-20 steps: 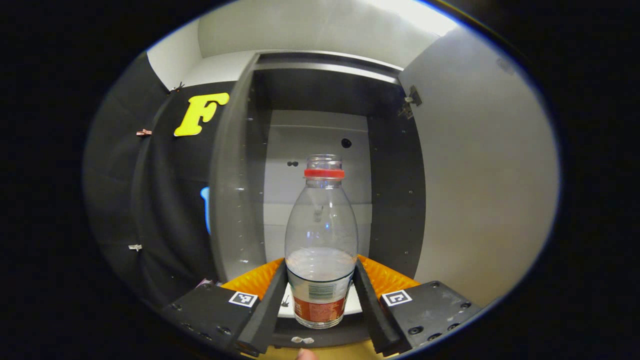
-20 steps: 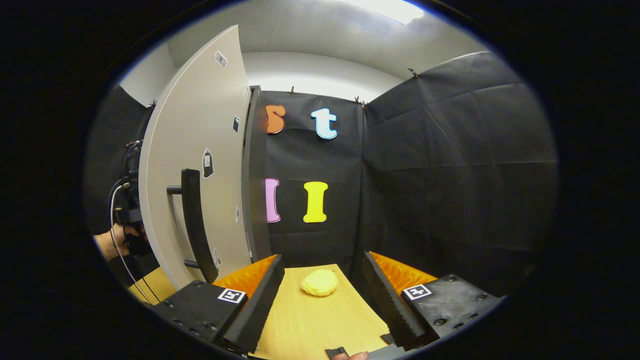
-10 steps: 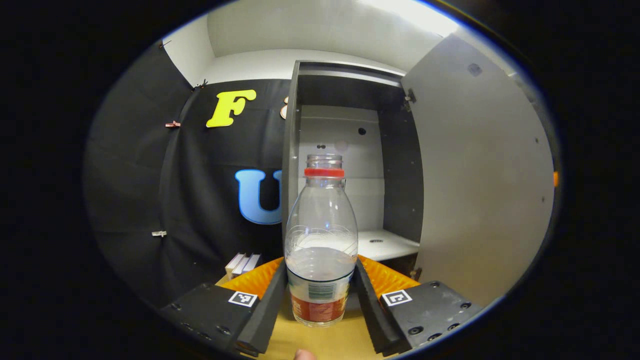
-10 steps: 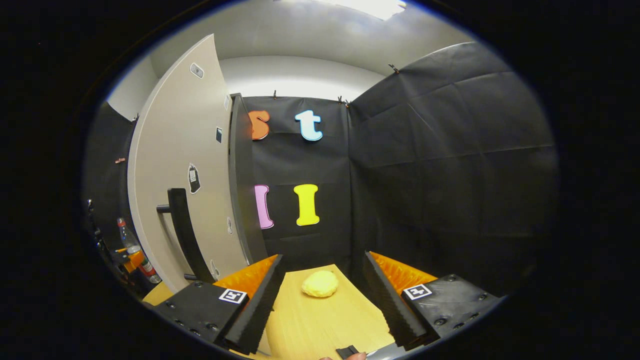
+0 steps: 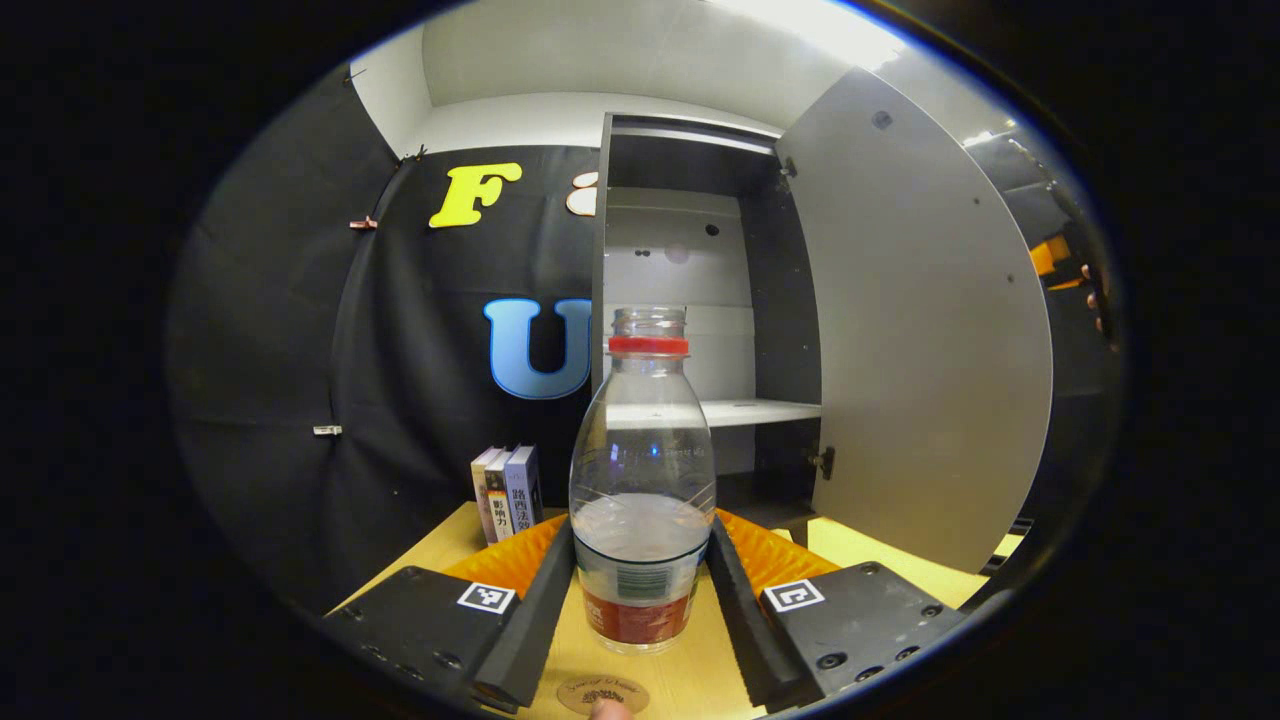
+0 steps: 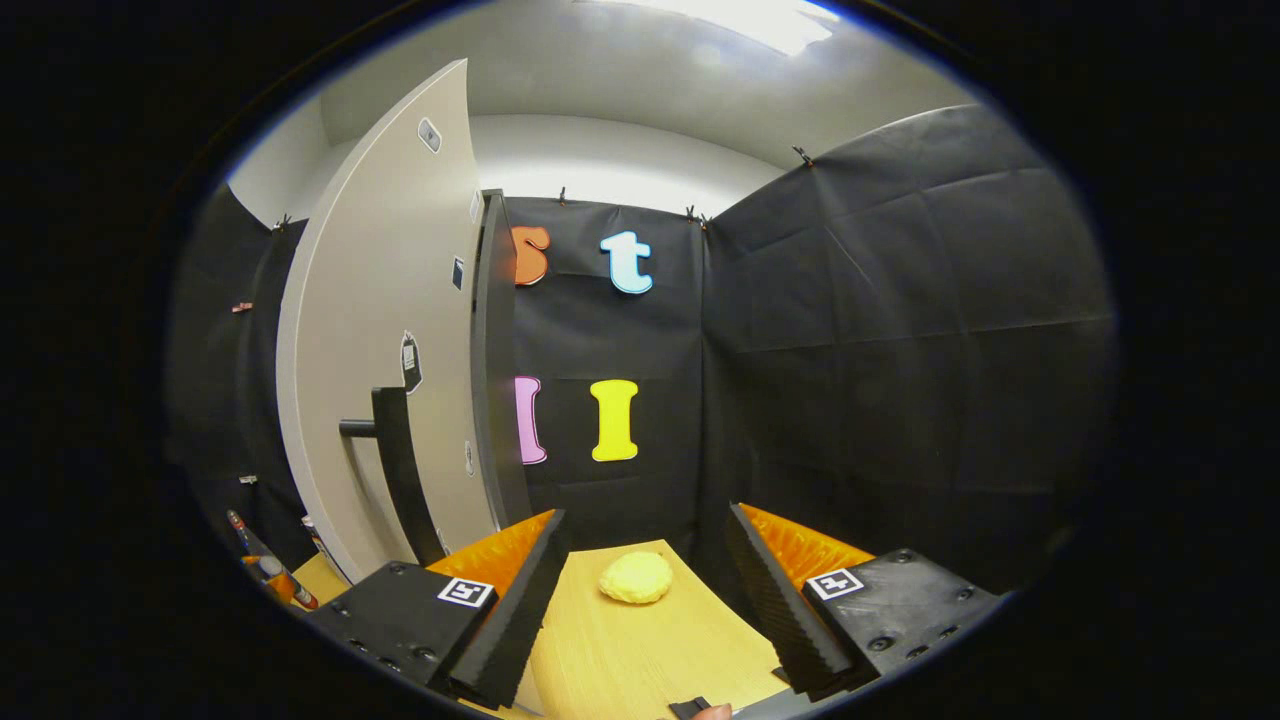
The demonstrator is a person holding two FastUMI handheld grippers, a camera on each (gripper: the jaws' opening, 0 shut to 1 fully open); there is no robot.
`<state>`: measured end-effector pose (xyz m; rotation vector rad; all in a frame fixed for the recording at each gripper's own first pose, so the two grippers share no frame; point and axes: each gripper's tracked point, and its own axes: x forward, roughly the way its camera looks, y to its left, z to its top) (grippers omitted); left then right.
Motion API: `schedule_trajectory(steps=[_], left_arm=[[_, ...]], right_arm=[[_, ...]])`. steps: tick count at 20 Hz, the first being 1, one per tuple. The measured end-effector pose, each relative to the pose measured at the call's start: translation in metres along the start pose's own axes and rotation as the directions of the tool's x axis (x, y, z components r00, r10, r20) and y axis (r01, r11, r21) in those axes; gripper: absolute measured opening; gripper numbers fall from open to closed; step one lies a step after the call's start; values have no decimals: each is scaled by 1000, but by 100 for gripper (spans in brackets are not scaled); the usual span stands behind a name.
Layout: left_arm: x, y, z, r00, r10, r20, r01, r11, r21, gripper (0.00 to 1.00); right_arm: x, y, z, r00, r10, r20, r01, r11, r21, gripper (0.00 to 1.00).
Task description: Open the cabinet door with the right hand, grasp the bottle in the cabinet with the left hand and place it on the coaster, then close the cabinet door with the right hand.
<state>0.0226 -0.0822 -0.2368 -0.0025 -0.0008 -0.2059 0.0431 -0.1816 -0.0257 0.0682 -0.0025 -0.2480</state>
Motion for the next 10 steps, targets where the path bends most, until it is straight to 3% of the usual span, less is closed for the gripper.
schedule_trajectory(steps=[10], left_arm=[[-12, 22, -116, 992, -48, -118, 46, 999, -22, 76]], right_arm=[[2, -4, 2, 997, -74, -24, 74, 997, -26, 97]])
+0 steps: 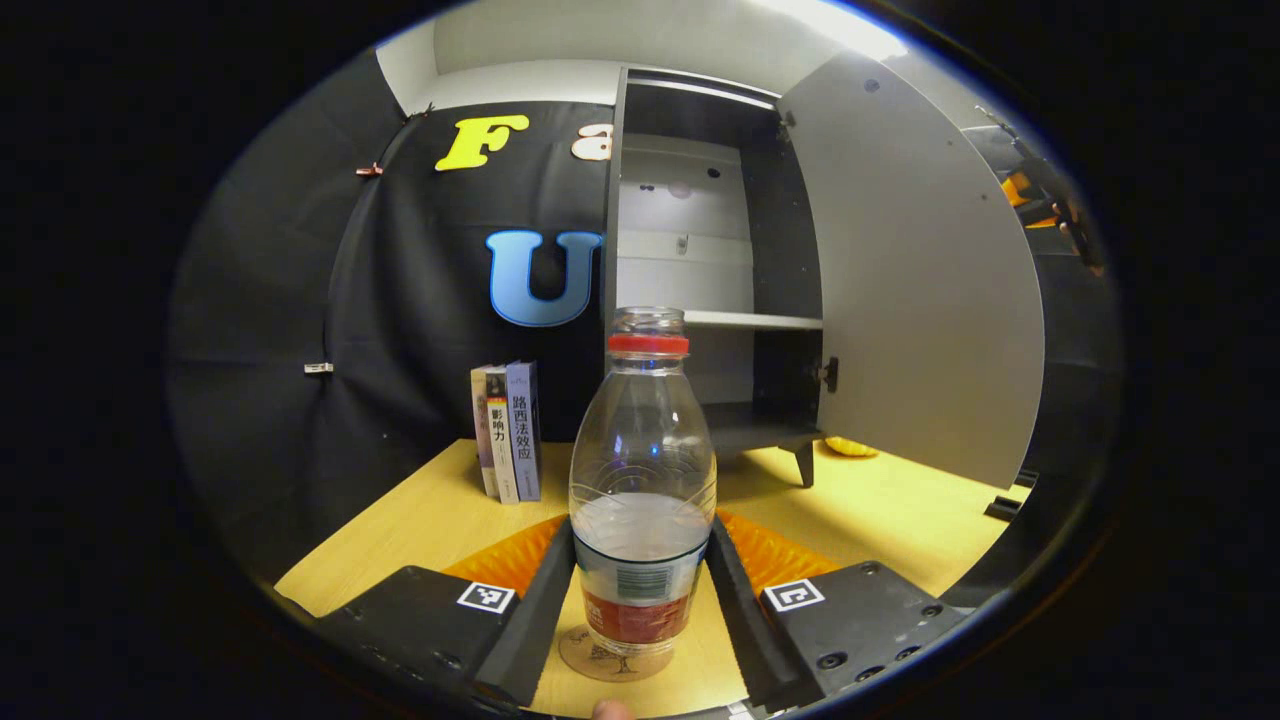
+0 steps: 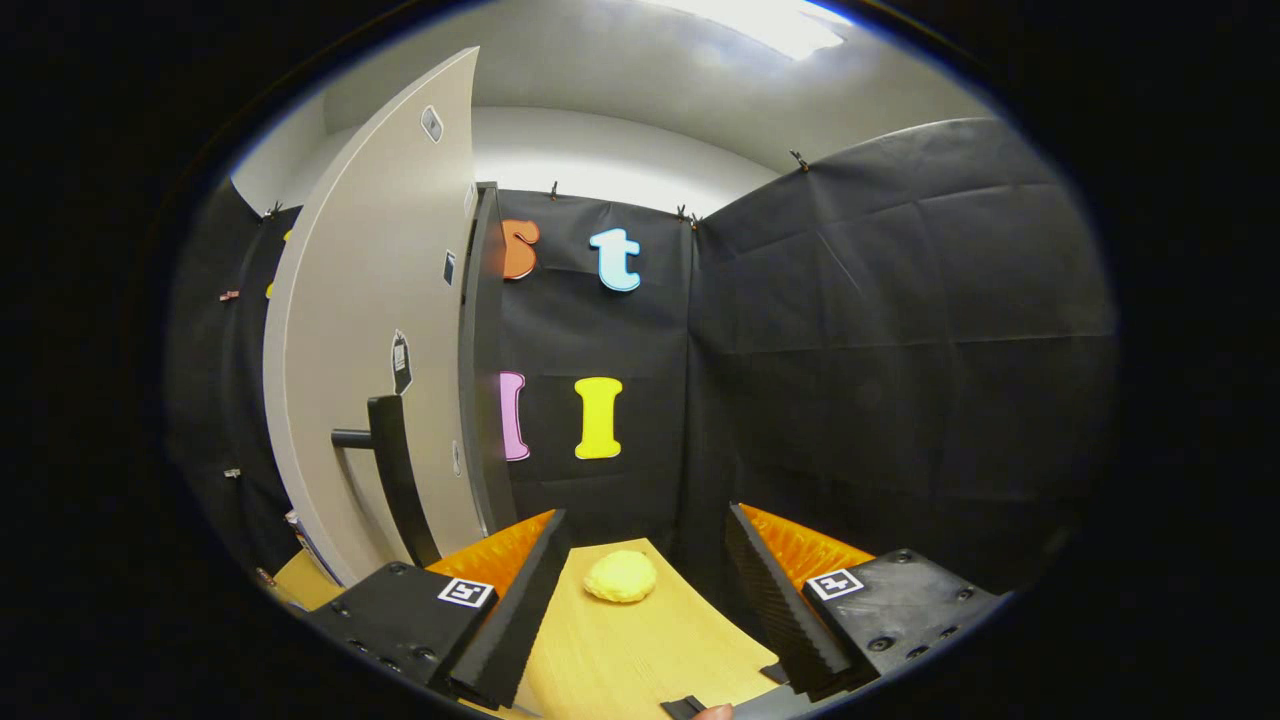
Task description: Open the cabinet door with the right hand, grasp the bottle in the cabinet with the left hand and place it on the coaster, then close the cabinet door with the right hand.
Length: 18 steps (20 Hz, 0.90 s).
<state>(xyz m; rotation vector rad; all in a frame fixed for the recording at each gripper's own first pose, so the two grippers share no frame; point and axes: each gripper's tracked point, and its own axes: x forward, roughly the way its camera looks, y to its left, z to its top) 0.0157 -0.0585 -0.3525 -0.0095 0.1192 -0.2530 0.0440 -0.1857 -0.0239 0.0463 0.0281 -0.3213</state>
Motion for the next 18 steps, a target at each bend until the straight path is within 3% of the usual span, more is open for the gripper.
schedule_trajectory(steps=[10, 16, 18], left_arm=[[21, 13, -46, 997, -80, 4, 80, 997, -18, 76], [19, 14, -52, 996, -82, -31, 81, 996, -23, 81], [18, 14, -53, 996, -77, -49, 76, 997, -25, 87]], right_arm=[[-10, -6, 10, 997, -72, -28, 72, 997, 6, 97], [-17, -5, 11, 995, -88, -38, 88, 996, 11, 98], [-19, -4, 11, 996, -87, -38, 87, 996, 8, 98]])
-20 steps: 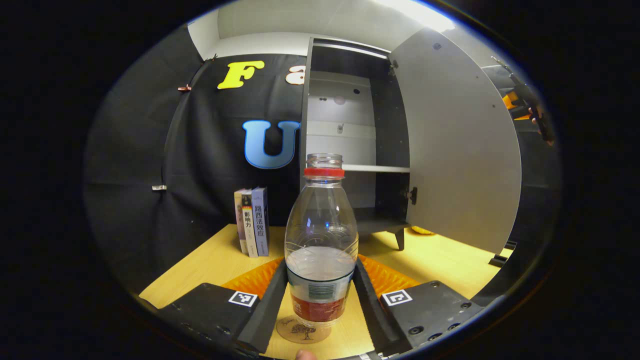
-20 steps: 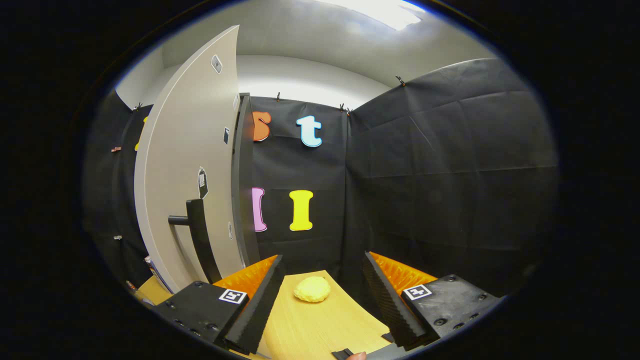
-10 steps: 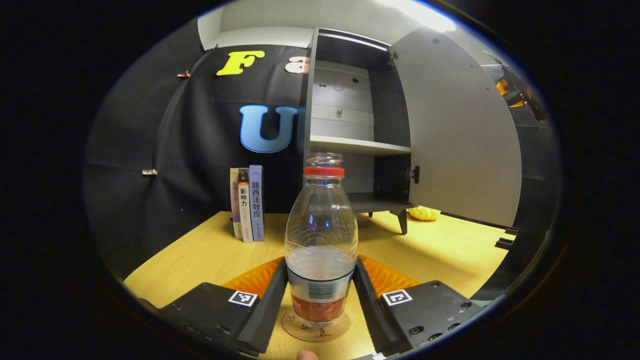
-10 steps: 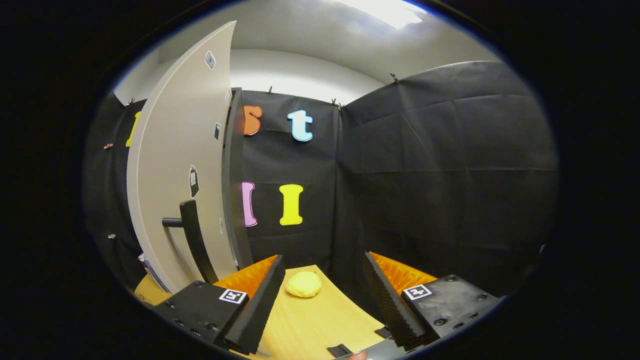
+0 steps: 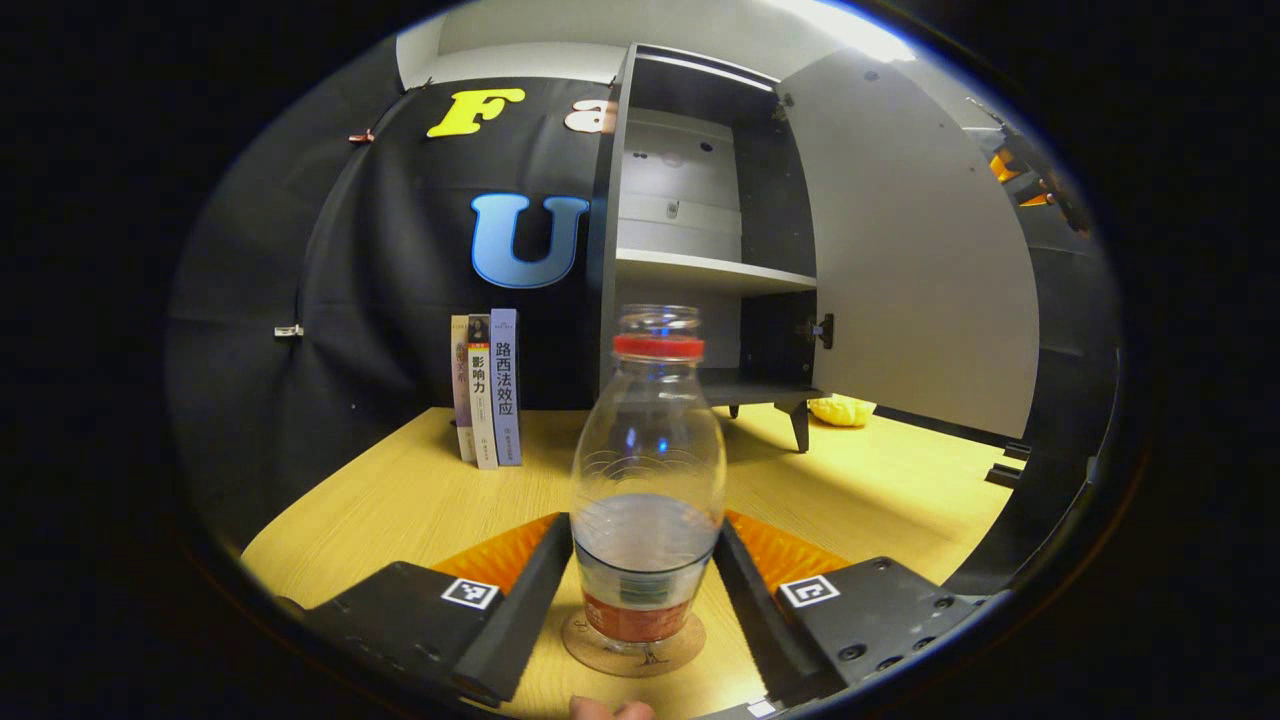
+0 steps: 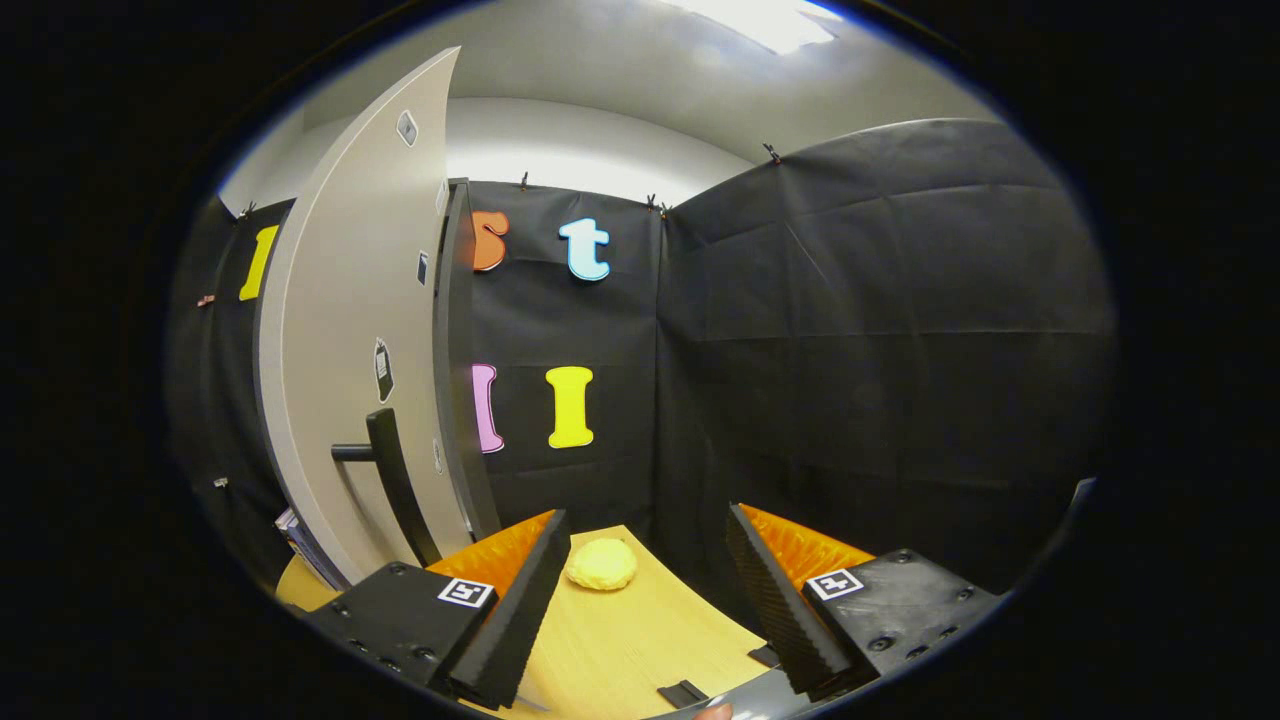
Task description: Open the cabinet door with the right hand, grasp the bottle in the cabinet with the left hand and place it on the coaster, then close the cabinet door with the right hand.
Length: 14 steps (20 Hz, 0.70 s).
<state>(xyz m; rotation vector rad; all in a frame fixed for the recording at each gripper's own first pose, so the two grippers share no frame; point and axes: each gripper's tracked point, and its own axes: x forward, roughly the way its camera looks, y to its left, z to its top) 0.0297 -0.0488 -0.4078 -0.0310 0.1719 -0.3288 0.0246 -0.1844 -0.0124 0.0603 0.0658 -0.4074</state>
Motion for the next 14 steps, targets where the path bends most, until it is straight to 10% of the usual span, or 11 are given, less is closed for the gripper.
schedule_trajectory(steps=[14], left_arm=[[-37, -9, 100, 996, 73, 60, -73, 997, 3, 95]], right_arm=[[5, -4, -1, 999, 29, 12, -29, 1000, -4, 98]])
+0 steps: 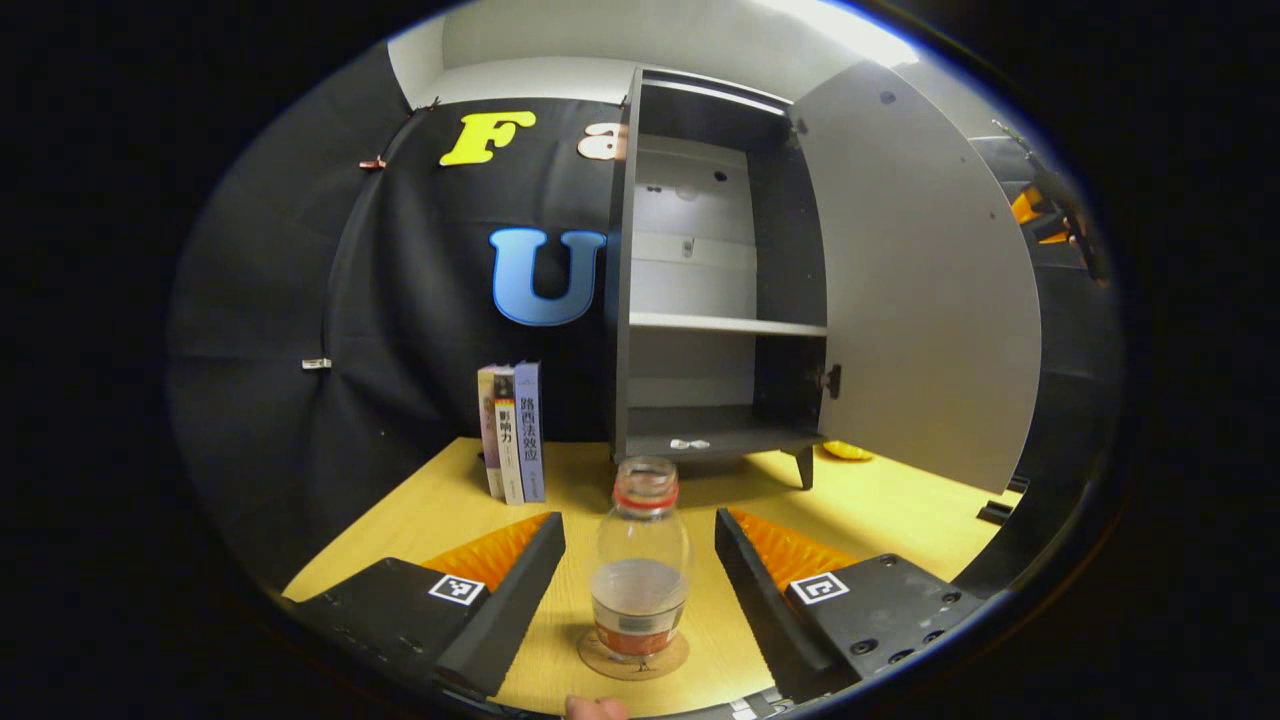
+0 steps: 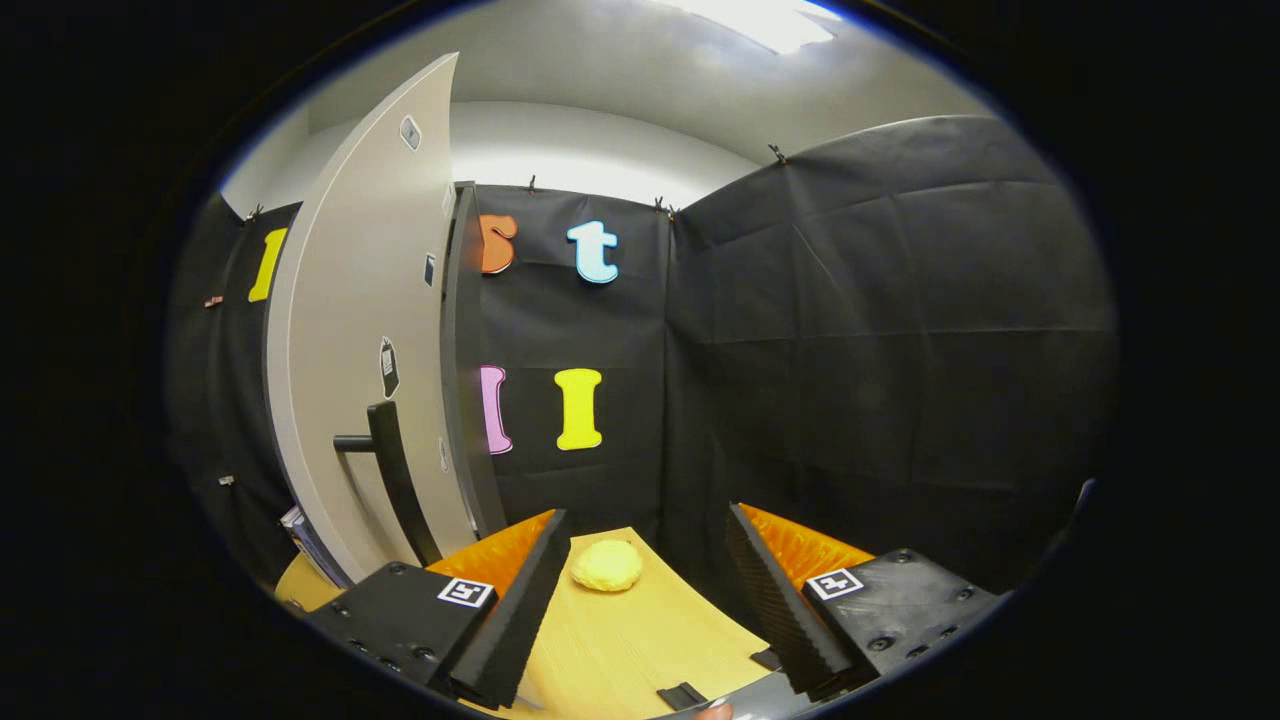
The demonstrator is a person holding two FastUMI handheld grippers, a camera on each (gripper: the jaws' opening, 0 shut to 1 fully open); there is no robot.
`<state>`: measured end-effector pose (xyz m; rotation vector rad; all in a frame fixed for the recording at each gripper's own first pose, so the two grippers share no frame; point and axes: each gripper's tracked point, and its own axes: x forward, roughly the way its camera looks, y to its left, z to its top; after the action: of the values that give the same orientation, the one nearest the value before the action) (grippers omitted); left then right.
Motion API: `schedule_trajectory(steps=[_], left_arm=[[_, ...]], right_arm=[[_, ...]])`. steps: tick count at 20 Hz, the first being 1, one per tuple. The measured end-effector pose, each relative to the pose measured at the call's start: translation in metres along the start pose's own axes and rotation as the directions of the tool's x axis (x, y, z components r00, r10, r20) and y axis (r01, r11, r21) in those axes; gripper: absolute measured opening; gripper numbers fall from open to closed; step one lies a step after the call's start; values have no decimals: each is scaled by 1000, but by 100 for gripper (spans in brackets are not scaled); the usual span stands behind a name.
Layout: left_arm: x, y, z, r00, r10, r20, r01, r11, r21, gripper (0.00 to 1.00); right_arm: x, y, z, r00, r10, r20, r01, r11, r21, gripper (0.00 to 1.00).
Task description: Open the cabinet door with the right hand, grasp the bottle in the cabinet with the left hand and place it on the coaster, then close the cabinet door with the right hand.
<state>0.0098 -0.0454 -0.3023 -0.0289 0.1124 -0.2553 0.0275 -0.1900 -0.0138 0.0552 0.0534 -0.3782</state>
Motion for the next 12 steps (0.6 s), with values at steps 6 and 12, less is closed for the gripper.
schedule_trajectory(steps=[6, 12], left_arm=[[-6, -13, 88, 999, 29, -31, -30, 998, -57, 95], [-4, -4, 185, 989, 146, 12, -147, 989, 29, 95]], right_arm=[[11, 14, 9, 999, 42, 18, -43, 999, 3, 98], [17, 28, 12, 991, 128, 25, -129, 990, 57, 98]])
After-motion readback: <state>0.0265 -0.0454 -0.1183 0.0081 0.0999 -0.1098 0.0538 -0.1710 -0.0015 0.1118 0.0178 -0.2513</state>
